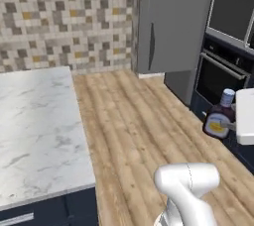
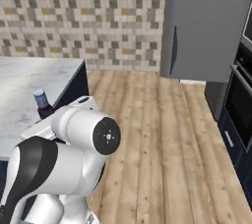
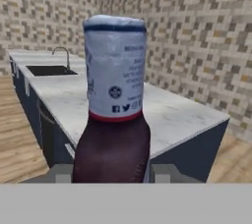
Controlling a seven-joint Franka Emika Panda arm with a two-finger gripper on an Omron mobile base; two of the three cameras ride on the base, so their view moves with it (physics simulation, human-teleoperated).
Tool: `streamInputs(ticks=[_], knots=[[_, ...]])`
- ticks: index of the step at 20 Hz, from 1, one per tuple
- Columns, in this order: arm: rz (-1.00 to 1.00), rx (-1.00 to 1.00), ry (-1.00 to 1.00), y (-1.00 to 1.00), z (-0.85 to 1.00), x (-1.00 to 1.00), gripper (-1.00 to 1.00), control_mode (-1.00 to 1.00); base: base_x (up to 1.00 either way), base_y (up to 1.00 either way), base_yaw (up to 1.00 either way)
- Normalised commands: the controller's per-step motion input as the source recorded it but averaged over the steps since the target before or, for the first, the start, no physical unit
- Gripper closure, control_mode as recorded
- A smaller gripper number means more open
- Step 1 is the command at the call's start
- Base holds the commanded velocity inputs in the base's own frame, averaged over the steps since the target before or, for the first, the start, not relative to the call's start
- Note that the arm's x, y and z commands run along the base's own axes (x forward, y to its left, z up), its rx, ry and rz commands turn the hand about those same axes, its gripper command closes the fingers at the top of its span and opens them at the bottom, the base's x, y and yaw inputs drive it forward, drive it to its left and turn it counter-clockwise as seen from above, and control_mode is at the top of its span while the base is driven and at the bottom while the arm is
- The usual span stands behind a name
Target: Place the ketchup and condiment bottle from the counter to the top shelf of the fridge. If the existing items in the fridge are on the top shelf, move them to other shelves.
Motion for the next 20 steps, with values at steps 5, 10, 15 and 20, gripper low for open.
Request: streamInputs(ticks=[5,10,15,20], knots=[[0.00,0.00,0.00,0.00,0.00,0.00,1.00,1.00,1.00,-0.60,0.12],[0.00,0.00,0.00,0.00,0.00,0.00,1.00,1.00,1.00,0.01,0.13],[0.00,0.00,0.00,0.00,0.00,0.00,1.00,1.00,1.00,0.30,0.16],[0.00,0.00,0.00,0.00,0.00,0.00,1.00,1.00,1.00,0.24,0.13]])
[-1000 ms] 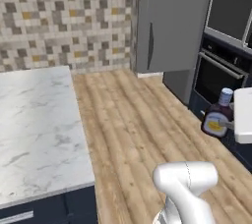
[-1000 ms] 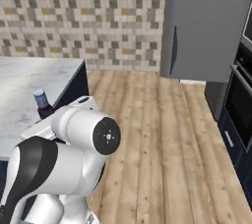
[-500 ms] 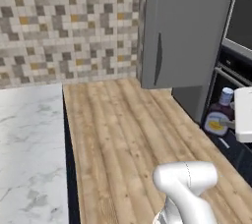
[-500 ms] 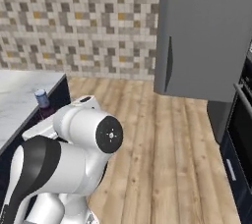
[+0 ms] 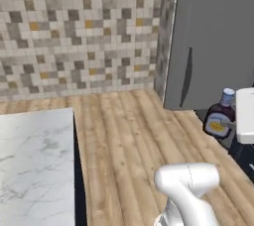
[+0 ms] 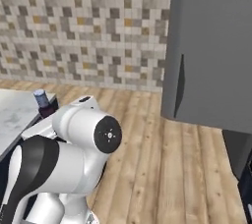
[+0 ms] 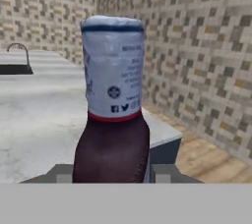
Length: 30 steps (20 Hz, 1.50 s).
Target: Place the ketchup and condiment bottle from the counter to the top shelf of the fridge. If the existing items in the fridge are on the top shelf, move them to other shelves.
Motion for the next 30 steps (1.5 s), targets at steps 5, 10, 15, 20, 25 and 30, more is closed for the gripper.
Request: streamInputs(ticks=[5,10,15,20,25,30], knots=[[0.00,0.00,0.00,0.00,0.00,0.00,1.00,1.00,1.00,0.50,0.11],[0.00,0.00,0.00,0.00,0.00,0.00,1.00,1.00,1.00,0.56,0.06],[0.00,0.00,0.00,0.00,0.00,0.00,1.00,1.00,1.00,0.21,0.03],[0.00,0.00,0.00,0.00,0.00,0.00,1.00,1.00,1.00,0.15,0.03],[0.00,0.00,0.00,0.00,0.00,0.00,1.00,1.00,1.00,0.21,0.00],[0.00,0.00,0.00,0.00,0.00,0.00,1.00,1.00,1.00,0.17,0.00]])
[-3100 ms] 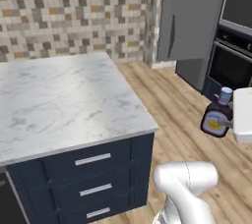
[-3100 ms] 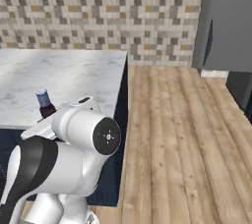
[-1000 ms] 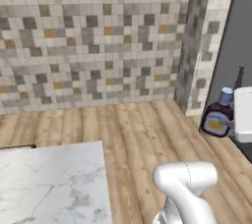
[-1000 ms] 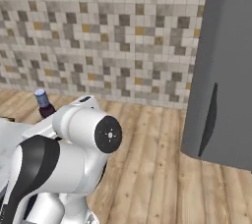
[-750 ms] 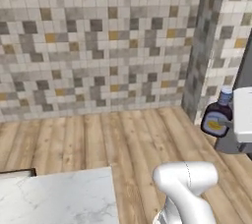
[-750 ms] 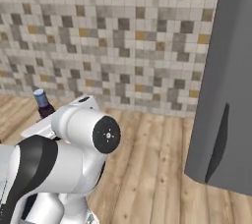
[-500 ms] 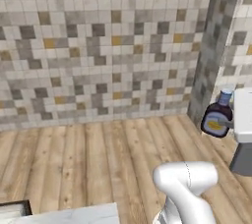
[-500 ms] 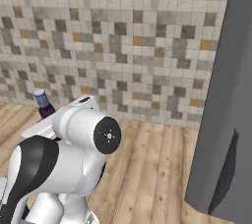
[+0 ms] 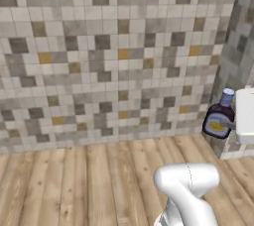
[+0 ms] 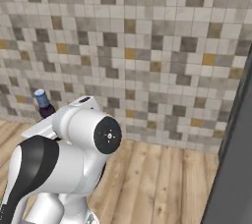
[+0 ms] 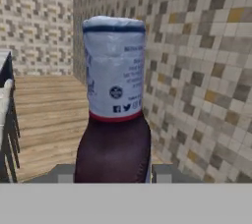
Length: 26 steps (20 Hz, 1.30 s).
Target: Place the ketchup and condiment bottle from the counter to the top shelf of the fridge. If the existing items in the fridge are on the top shelf, move them to other shelves.
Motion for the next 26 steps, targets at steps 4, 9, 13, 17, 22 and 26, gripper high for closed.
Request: streamInputs(ticks=[4,9,13,17,22,26], knots=[[0.00,0.00,0.00,0.00,0.00,0.00,1.00,1.00,1.00,0.23,-0.08],[0.00,0.00,0.00,0.00,0.00,0.00,1.00,1.00,0.93,0.50,-0.60],[0.00,0.00,0.00,0.00,0.00,0.00,1.00,1.00,0.63,0.64,-0.78],[0.00,0.00,0.00,0.00,0.00,0.00,1.00,1.00,0.65,0.68,-0.78],[0.00,0.00,0.00,0.00,0.00,0.00,1.00,1.00,0.74,0.73,-0.76],[0.00,0.00,0.00,0.00,0.00,0.00,1.00,1.00,0.52,0.62,-0.82]])
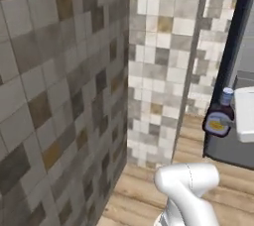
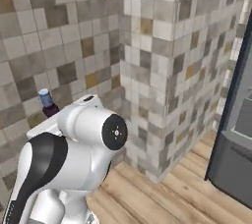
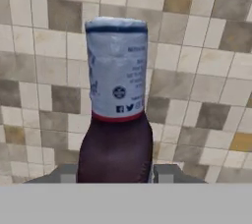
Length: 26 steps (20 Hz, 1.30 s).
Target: Place the ketchup and condiment bottle from the counter to the top shelf of the fridge. If the existing items in the fridge are on the top shelf, move them to other shelves.
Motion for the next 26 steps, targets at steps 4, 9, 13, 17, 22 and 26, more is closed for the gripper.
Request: streamInputs(ticks=[4,9,13,17,22,26], knots=[[0.00,0.00,0.00,0.00,0.00,0.00,1.00,1.00,0.37,0.52,-0.86],[0.00,0.00,0.00,0.00,0.00,0.00,1.00,1.00,0.71,0.43,-0.73],[0.00,0.00,0.00,0.00,0.00,0.00,1.00,1.00,1.00,-0.11,-0.40],[0.00,0.00,0.00,0.00,0.00,0.00,1.00,1.00,1.00,-0.54,-0.17],[0.00,0.00,0.00,0.00,0.00,0.00,1.00,1.00,0.89,-1.00,-0.08],[0.00,0.00,0.00,0.00,0.00,0.00,1.00,1.00,0.91,-0.92,0.00]])
